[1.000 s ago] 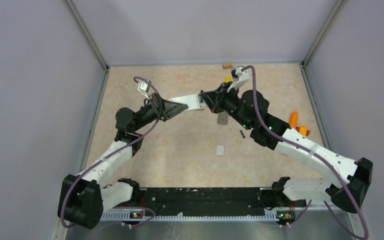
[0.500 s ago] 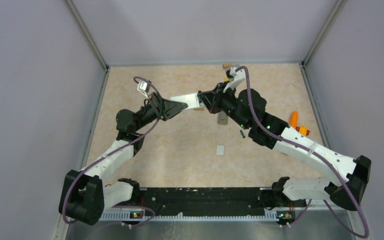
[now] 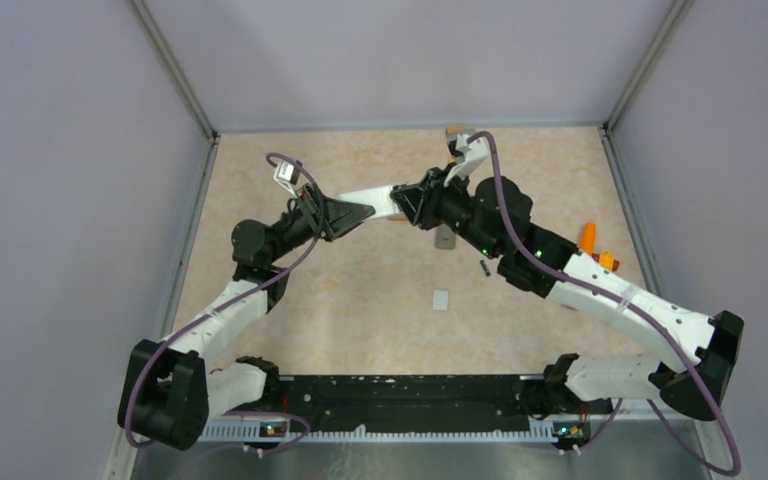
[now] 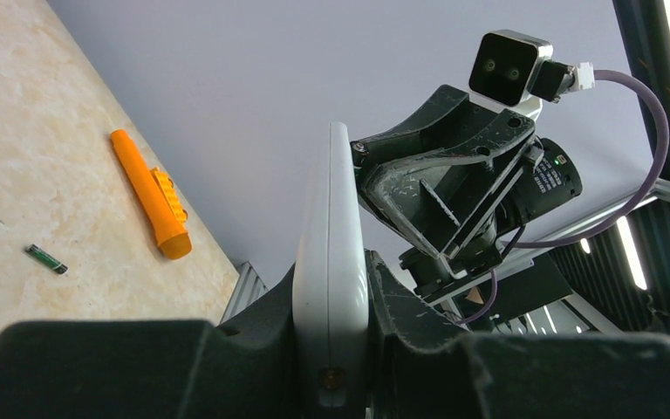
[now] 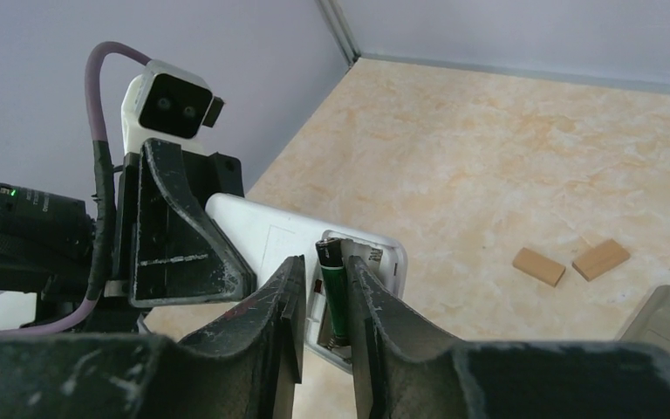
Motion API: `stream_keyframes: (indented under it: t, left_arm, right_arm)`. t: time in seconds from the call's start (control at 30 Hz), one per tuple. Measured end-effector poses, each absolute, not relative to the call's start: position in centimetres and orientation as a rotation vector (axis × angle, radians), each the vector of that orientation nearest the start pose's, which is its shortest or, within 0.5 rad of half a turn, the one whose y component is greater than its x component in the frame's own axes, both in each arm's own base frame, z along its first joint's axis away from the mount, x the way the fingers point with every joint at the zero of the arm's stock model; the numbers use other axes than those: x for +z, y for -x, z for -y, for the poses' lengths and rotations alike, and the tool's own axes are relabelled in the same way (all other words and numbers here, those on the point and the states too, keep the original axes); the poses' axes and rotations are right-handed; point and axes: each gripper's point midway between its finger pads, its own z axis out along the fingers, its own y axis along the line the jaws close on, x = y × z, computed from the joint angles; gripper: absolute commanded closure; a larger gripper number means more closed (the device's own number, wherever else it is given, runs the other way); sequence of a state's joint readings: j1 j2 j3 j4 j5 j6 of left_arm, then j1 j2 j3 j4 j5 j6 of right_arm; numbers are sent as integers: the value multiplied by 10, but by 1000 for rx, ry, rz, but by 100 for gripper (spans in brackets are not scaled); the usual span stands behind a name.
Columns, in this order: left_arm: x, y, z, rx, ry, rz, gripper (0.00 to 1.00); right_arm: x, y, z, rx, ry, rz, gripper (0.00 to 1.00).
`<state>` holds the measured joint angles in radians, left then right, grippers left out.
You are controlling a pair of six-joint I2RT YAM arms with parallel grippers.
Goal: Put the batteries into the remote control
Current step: Load the battery into the remote control.
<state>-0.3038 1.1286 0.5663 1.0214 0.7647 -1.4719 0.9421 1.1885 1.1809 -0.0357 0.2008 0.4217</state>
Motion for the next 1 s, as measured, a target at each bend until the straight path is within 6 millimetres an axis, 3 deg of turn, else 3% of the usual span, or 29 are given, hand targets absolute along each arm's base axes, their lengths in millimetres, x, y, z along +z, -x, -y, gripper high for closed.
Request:
stream_keyframes:
  t: [0.17, 0.33, 0.8, 1.0]
  left_arm:
    - [345, -243, 235, -1910, 13, -1511, 100]
    - [347, -243, 234, -1909, 7, -1499, 100]
    - [347, -244, 234, -1911, 11, -1496, 100]
    - [350, -244, 234, -1929, 34, -1486, 100]
  right_arm:
    - [371, -257, -325, 894, 270, -1668, 68]
    - [376, -256, -324, 906, 251, -1676, 69]
    - [369, -264, -328, 870, 237, -1725, 90]
    - [374, -266, -327, 874, 207, -1708, 94]
